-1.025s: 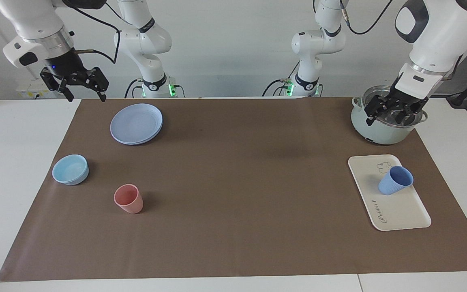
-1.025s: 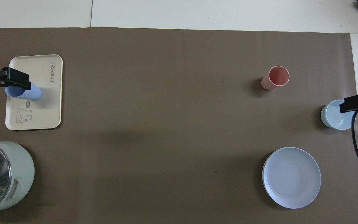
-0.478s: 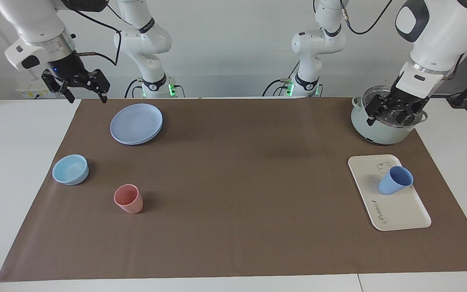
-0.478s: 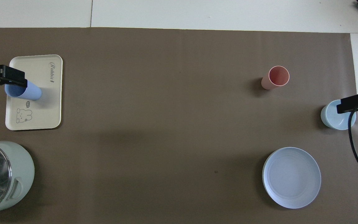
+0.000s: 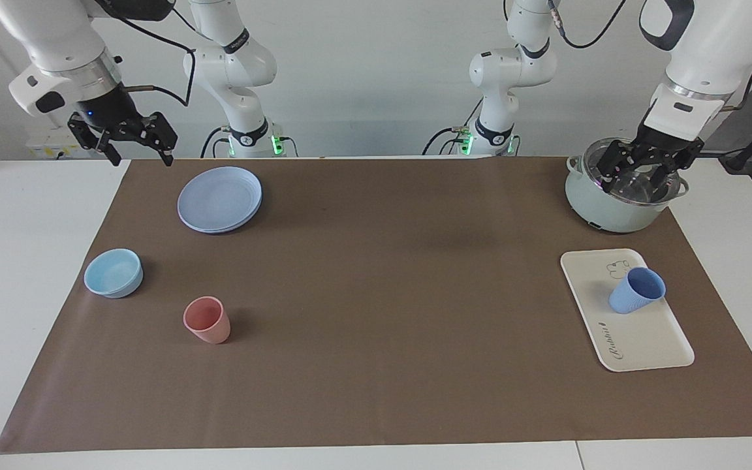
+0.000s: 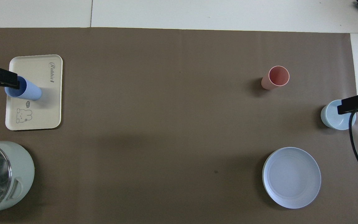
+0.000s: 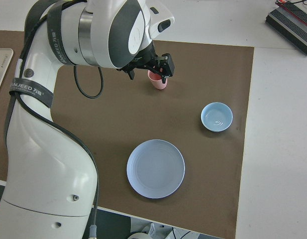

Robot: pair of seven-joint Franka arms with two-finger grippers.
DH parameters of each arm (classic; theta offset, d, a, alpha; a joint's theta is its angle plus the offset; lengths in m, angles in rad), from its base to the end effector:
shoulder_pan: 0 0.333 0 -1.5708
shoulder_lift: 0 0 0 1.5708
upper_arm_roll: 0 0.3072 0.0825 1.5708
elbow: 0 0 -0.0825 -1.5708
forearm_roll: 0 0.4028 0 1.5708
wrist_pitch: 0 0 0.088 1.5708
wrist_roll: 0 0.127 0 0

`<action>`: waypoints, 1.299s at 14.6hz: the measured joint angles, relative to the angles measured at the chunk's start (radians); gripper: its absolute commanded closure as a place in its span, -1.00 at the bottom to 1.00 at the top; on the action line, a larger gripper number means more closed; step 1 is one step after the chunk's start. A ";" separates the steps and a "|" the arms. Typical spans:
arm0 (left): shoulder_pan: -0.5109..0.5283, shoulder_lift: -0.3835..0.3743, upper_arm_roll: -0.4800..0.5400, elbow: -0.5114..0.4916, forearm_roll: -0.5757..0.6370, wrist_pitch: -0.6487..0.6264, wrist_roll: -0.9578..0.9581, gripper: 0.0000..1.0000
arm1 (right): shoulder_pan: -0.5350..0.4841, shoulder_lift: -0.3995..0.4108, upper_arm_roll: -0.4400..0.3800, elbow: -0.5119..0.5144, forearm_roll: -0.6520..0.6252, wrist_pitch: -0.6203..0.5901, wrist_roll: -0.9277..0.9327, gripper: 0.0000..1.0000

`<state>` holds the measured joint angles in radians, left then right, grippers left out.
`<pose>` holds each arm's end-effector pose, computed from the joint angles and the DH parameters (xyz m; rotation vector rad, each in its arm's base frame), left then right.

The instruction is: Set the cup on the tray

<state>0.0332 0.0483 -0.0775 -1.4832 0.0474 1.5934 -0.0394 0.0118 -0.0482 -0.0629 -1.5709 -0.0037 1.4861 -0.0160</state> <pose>0.5919 -0.0192 0.6130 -3.0990 0.0067 -0.0989 0.5485 -0.0294 0.6154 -3.1400 0.0553 0.0576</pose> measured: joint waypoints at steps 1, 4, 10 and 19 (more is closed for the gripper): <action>0.000 -0.001 -0.001 0.000 0.000 0.000 0.000 -1.00 | 0.011 0.000 -0.011 0.000 0.000 0.000 0.000 -1.00; 0.000 -0.002 -0.002 0.000 0.000 -0.001 0.000 -1.00 | 0.026 0.000 -0.032 0.000 0.000 0.000 0.001 -1.00; -0.001 -0.002 -0.006 0.000 -0.006 -0.003 0.000 -1.00 | 0.031 0.000 -0.034 -0.011 0.000 0.000 0.064 -1.00; -0.001 -0.004 -0.006 0.000 -0.006 -0.003 -0.001 -1.00 | 0.035 -0.010 -0.035 -0.025 0.000 0.000 0.070 -1.00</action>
<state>0.0327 0.0446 -0.0832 -1.4836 0.0412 1.5906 -0.0401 0.0471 -0.0580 -0.0974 -1.5961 -0.0038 1.4862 0.0537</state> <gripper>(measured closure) 0.000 0.000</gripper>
